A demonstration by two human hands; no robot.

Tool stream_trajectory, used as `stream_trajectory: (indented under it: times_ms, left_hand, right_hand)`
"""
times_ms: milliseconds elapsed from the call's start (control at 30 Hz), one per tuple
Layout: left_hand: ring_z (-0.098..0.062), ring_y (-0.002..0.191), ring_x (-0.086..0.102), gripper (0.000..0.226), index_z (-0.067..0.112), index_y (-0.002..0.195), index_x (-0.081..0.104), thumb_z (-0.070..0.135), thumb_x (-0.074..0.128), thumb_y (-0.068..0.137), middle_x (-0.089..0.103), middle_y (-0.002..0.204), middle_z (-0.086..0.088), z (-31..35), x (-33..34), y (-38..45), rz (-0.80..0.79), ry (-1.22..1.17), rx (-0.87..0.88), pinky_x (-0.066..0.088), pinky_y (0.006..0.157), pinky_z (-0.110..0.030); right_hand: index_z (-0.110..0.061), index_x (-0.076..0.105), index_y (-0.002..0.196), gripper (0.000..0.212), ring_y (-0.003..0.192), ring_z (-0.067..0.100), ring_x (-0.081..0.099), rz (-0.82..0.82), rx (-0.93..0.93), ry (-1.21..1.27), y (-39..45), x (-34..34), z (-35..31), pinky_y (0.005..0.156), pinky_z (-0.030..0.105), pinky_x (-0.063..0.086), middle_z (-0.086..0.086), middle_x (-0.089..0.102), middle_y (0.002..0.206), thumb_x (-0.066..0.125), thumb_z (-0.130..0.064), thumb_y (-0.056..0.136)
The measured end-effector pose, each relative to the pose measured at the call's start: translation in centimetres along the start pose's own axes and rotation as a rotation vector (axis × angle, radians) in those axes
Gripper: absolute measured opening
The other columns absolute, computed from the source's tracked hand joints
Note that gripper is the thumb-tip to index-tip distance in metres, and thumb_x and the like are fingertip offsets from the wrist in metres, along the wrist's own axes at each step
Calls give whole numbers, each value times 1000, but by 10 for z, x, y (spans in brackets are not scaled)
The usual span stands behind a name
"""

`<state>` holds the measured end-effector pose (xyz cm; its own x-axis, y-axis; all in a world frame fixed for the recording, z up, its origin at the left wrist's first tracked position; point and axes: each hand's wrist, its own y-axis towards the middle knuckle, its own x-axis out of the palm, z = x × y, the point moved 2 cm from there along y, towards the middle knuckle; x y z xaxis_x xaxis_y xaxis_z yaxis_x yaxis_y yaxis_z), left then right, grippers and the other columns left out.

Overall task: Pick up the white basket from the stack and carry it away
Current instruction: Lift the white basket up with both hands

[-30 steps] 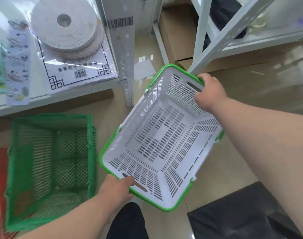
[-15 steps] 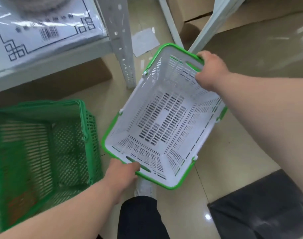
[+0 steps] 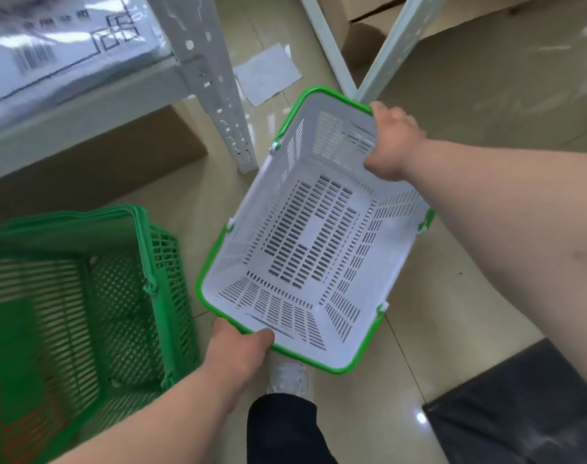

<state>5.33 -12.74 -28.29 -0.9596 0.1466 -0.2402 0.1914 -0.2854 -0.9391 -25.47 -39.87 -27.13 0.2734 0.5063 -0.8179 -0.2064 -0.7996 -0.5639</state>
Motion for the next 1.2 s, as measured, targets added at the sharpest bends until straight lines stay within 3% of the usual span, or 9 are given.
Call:
stream_trajectory:
  times_ms: [100,167,267,467,667,767,900,1067,1200]
  left_hand:
    - [-28,103,70,64,16,127,51,23,79,69,73,112,-7,1,2,2,-13,-84,-44,60,93,-50]
    - [-32,110,73,55,19,125,54,14,80,76,76,120,-8,3,4,2,-25,-160,-57,61,98,-55]
    - [-32,105,75,39,23,112,57,4,80,87,77,117,-6,0,-4,-3,29,-80,3,64,92,-59]
    - [-31,103,76,45,24,114,50,3,81,88,73,116,-5,-1,-22,-30,7,-32,45,67,82,-55]
    - [-31,97,75,40,21,102,48,-4,77,89,71,109,-10,12,-22,-30,12,40,73,68,82,-57]
    - [-33,101,74,41,22,102,46,-5,75,91,71,112,-11,15,-22,-20,7,103,76,67,84,-56]
    - [-36,108,72,42,11,120,47,-5,72,92,70,120,-14,12,-22,-11,4,109,72,65,90,-57]
    - [-34,109,72,41,22,112,50,-6,72,92,70,121,-11,7,-24,-25,-4,68,79,63,93,-57]
    - [-35,111,69,45,28,102,41,-1,74,91,65,120,-10,4,-28,-50,6,83,72,61,97,-57]
  right_hand:
    - [-26,18,164,94,141,45,41,15,-6,-30,3,2,2,114,52,34,21,39,154,69,-23,85]
    - [-27,23,161,88,136,46,45,25,0,-24,4,1,5,112,53,36,21,43,149,68,-23,86]
    - [-28,33,152,78,131,46,47,21,26,-16,-3,0,13,110,54,35,20,46,140,68,-22,83]
    - [-29,33,153,79,126,46,52,-45,52,-16,-26,-6,18,108,52,39,18,48,137,69,-24,83]
    - [-28,28,160,89,127,44,54,-63,99,15,-28,-1,28,109,53,44,19,50,140,72,-27,83]
    - [-22,34,152,81,118,43,60,-55,102,76,-21,8,32,98,46,50,19,57,131,75,-23,83]
    - [-11,38,144,66,113,45,63,-25,139,54,-15,16,38,83,40,48,20,61,118,73,-17,88]
    - [-12,40,136,56,120,47,59,-7,128,38,-27,4,30,104,54,47,21,57,128,68,-17,88]
    - [-18,41,139,58,125,44,56,65,136,53,-51,-23,28,109,56,40,17,56,133,68,-22,88]
